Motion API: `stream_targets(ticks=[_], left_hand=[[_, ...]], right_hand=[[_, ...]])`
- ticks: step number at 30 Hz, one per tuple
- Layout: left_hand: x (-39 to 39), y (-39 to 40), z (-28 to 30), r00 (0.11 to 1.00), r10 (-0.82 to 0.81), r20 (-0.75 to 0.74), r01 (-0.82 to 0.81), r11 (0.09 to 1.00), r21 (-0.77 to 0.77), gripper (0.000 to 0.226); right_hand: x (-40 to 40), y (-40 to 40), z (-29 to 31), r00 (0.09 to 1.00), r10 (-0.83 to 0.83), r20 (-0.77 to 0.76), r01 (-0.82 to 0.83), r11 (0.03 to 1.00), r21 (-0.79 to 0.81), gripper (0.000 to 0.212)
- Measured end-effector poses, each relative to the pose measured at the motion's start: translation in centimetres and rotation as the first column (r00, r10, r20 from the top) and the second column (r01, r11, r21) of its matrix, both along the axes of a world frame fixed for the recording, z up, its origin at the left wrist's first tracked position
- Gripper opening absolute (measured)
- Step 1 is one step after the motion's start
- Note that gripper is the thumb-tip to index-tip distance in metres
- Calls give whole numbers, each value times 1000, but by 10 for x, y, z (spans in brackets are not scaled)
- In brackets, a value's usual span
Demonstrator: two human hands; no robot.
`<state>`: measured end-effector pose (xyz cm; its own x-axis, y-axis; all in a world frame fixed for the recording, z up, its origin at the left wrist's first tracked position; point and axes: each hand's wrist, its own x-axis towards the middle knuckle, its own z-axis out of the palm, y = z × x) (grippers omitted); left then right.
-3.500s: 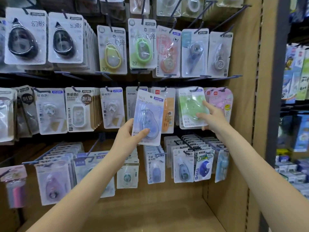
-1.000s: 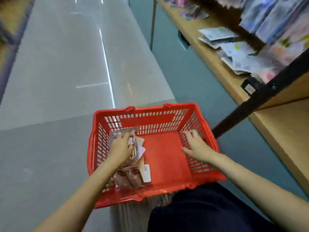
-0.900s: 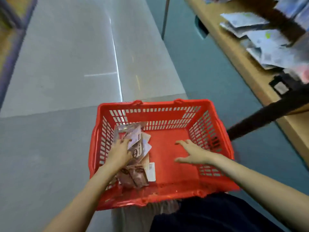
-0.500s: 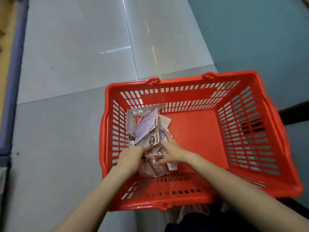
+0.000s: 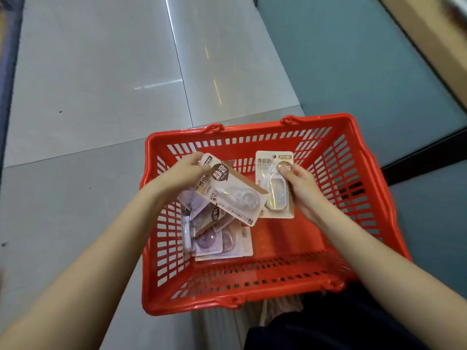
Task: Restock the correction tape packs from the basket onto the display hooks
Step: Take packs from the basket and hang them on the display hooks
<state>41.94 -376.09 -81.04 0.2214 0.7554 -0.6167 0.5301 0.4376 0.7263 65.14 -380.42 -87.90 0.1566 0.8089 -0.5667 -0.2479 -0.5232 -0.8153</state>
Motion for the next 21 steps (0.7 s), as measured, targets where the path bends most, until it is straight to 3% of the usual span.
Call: stream_targets(ticks=[3, 10, 14, 17, 21], left_hand=[[11, 9, 29, 1000, 15, 17, -16, 996, 84, 22], [87, 8, 154, 951, -184, 250, 66, 906, 417, 14], [131, -14, 230, 867, -206, 454, -65, 856, 512, 9], [162, -40, 279, 776, -236, 585, -112, 861, 496, 5], [208, -84, 331, 638, -341, 690, -30, 885, 465, 15]], right_hand=[[33, 6, 47, 997, -51, -54, 56, 995, 81, 14], [72, -28, 210, 983, 81, -165, -30, 956, 292, 24], [78, -59, 291, 999, 35, -39, -16, 912, 411, 30], [86, -93, 340, 993, -75, 91, 18, 858, 513, 19], [117, -151, 397, 942, -322, 98, 188, 744, 641, 15]])
